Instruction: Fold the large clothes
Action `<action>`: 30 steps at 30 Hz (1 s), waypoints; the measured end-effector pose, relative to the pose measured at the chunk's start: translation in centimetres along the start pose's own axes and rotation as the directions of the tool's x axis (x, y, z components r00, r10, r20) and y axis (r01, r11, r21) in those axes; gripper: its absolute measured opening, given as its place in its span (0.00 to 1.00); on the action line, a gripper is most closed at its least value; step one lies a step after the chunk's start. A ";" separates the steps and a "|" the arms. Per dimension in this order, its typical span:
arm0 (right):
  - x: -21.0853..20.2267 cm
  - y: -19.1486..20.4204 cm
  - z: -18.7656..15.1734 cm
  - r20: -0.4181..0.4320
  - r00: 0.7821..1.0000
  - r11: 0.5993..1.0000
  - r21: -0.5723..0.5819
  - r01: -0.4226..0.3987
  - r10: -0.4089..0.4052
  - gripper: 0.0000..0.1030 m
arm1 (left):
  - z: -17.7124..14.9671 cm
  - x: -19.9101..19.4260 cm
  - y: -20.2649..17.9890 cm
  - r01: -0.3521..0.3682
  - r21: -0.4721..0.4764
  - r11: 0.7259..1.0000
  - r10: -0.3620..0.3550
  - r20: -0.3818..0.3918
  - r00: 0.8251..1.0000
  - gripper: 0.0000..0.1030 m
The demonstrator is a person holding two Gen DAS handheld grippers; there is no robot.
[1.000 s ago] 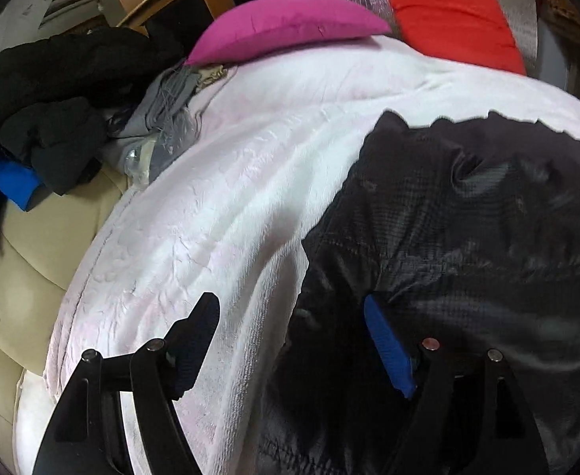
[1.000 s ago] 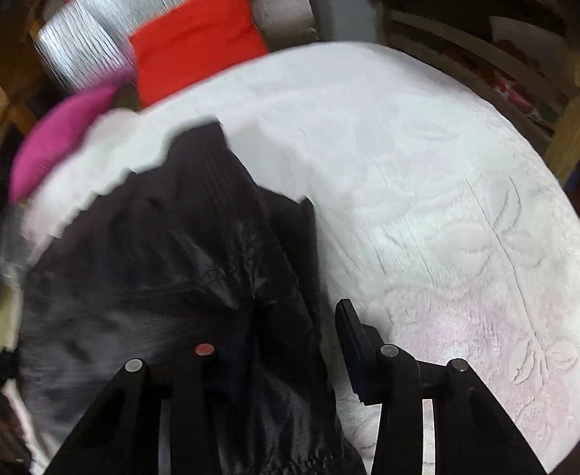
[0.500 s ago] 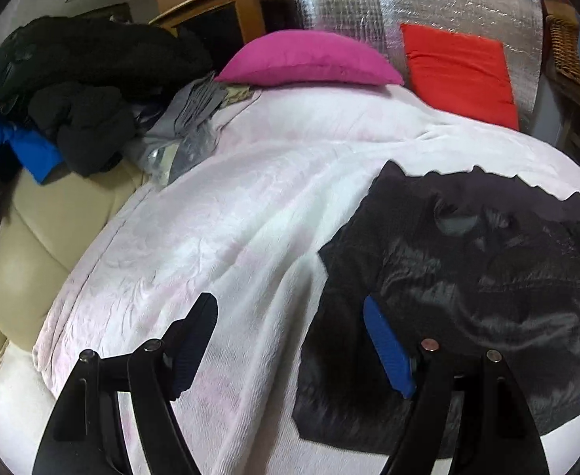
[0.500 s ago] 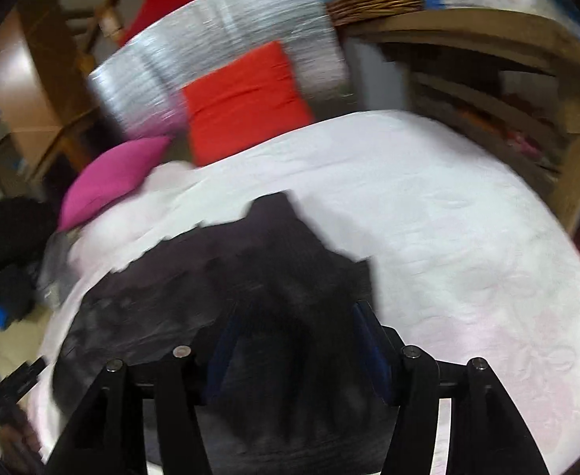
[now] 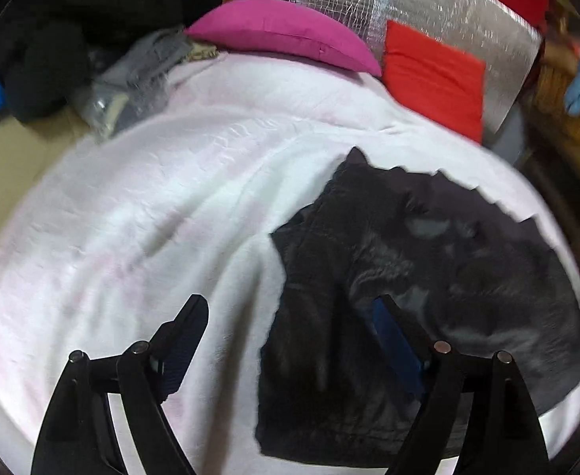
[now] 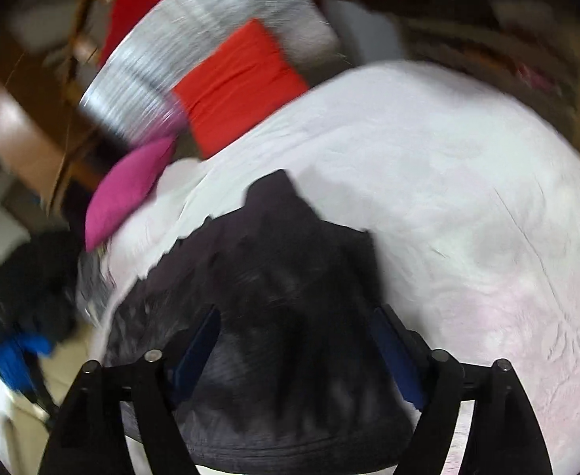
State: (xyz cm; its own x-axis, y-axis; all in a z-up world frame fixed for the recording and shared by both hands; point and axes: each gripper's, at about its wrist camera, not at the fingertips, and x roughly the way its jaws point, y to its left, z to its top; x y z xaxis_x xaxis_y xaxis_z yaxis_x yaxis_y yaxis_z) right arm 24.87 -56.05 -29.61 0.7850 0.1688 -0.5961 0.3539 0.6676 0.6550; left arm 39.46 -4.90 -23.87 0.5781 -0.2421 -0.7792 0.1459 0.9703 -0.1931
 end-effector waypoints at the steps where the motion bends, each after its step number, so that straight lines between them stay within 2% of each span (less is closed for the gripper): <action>1: 0.2 -1.0 0.3 -0.016 1.000 0.999 0.034 -0.014 0.015 0.80 | 0.2 0.1 0.2 0.037 -0.015 0.999 -0.037 -0.006 0.999 0.83; 4: 0.8 -3.5 0.8 -0.066 0.997 0.994 0.107 -0.039 0.046 0.80 | 0.5 0.4 0.7 0.120 -0.052 0.991 -0.121 -0.023 0.992 0.84; 8: 2.0 -5.7 1.2 -0.109 0.980 0.970 0.193 -0.145 0.168 0.80 | 0.8 2.0 1.9 0.216 -0.133 0.967 -0.229 -0.088 0.970 0.85; 11: 3.0 -6.6 1.6 -0.123 0.968 0.955 0.230 -0.186 0.218 0.80 | 0.8 3.9 2.8 0.288 -0.212 0.934 -0.322 -0.148 0.935 0.85; 12: 3.4 -6.6 1.6 -0.132 0.963 0.952 0.232 -0.200 0.234 0.80 | 0.8 4.7 2.9 0.302 -0.227 0.926 -0.343 -0.172 0.923 0.85; 16: 5.1 -6.6 1.6 -0.190 0.952 0.956 0.216 -0.198 0.240 0.81 | 0.4 6.7 2.8 0.294 -0.234 0.927 -0.348 -0.239 0.907 0.85; 17: 5.9 -6.5 1.4 -0.220 0.948 0.960 0.209 -0.186 0.231 0.81 | 0.2 7.4 2.5 0.317 -0.234 0.919 -0.374 -0.264 0.889 0.86; 19: 7.3 -6.1 1.0 -0.276 0.933 0.963 0.197 -0.182 0.233 0.81 | 0.3 7.5 1.8 0.346 -0.207 0.915 -0.394 -0.268 0.879 0.89; 22: 8.3 -4.6 0.8 -0.288 0.926 0.968 0.140 -0.209 0.242 0.84 | 0.0 7.7 0.0 0.436 -0.175 0.883 -0.470 -0.307 0.828 0.89; 24: 9.6 -3.7 0.4 -0.330 0.894 0.951 0.169 -0.259 0.302 0.87 | -0.4 7.8 -1.8 0.429 -0.102 0.898 -0.438 -0.326 0.838 0.91; 26: 10.1 -2.4 0.1 -0.329 0.900 0.958 0.127 -0.257 0.285 0.98 | -0.7 8.2 -2.9 0.423 -0.083 0.902 -0.425 -0.336 0.840 0.92; 30: 10.8 0.0 -0.8 -0.329 0.884 0.943 0.127 -0.306 0.331 0.99 | -0.7 7.8 -4.0 0.380 -0.086 0.921 -0.387 -0.299 0.872 0.92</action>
State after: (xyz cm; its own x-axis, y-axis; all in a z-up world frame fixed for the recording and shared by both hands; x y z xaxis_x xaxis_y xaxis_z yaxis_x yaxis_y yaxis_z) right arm 32.99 -53.62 -36.43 0.6441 0.6090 -0.4628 0.1579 0.4861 0.8595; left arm 42.85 -10.66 -29.62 0.2073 -0.5863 -0.7831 0.2850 0.8020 -0.5250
